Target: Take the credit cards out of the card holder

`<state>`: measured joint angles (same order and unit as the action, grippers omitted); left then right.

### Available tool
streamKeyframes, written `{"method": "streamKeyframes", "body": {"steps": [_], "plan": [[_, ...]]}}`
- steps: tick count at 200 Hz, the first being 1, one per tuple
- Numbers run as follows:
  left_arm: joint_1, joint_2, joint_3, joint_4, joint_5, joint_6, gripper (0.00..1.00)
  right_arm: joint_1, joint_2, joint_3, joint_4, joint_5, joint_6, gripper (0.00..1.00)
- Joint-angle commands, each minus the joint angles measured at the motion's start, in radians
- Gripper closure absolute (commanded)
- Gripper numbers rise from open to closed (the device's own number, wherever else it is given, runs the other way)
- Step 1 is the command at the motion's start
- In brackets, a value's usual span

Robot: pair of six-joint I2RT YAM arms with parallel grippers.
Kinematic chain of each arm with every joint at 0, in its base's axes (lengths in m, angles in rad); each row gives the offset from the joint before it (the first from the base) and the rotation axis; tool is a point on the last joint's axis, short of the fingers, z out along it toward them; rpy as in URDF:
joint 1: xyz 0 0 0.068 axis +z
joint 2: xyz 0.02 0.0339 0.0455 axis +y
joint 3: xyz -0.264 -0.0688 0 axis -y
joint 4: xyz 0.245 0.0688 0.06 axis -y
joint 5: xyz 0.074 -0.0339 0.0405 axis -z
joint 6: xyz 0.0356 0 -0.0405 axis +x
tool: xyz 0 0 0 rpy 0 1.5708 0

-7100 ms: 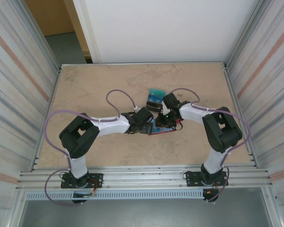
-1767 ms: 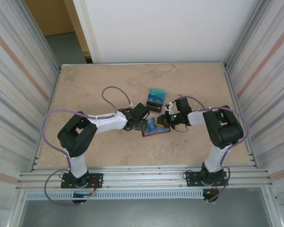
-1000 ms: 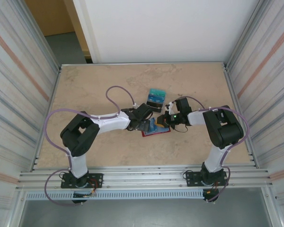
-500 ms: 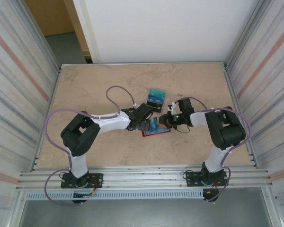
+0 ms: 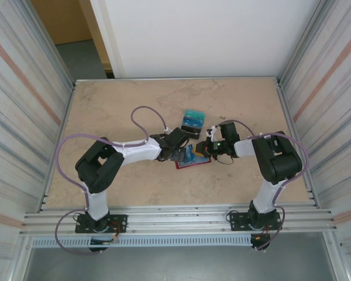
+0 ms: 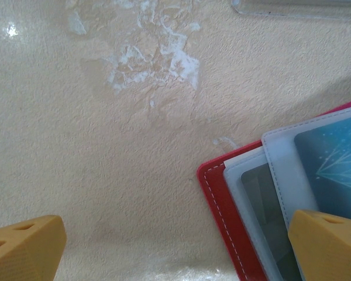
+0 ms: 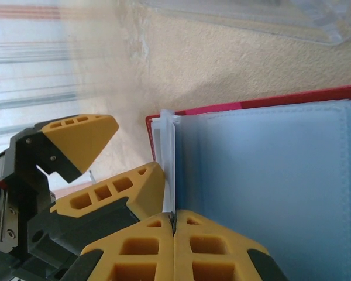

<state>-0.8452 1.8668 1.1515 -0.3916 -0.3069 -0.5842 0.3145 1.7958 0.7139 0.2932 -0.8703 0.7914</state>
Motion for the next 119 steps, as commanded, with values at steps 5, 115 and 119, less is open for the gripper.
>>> {"method": "streamKeyframes", "body": {"steps": [5, 115, 119], "plan": [[0.008, 0.035, -0.021, -0.056, -0.001, -0.01, 0.01, 0.008, 0.011, -0.012, 0.047, -0.031, 0.019, 1.0], [0.061, -0.024, -0.067, -0.059, -0.04, 0.006, 0.01, 0.009, -0.196, 0.077, -0.378, 0.178, -0.222, 1.0], [0.062, -0.025, -0.067, -0.061, -0.041, 0.009, 0.01, 0.009, -0.202, 0.081, -0.388, 0.183, -0.227, 1.0]]}}
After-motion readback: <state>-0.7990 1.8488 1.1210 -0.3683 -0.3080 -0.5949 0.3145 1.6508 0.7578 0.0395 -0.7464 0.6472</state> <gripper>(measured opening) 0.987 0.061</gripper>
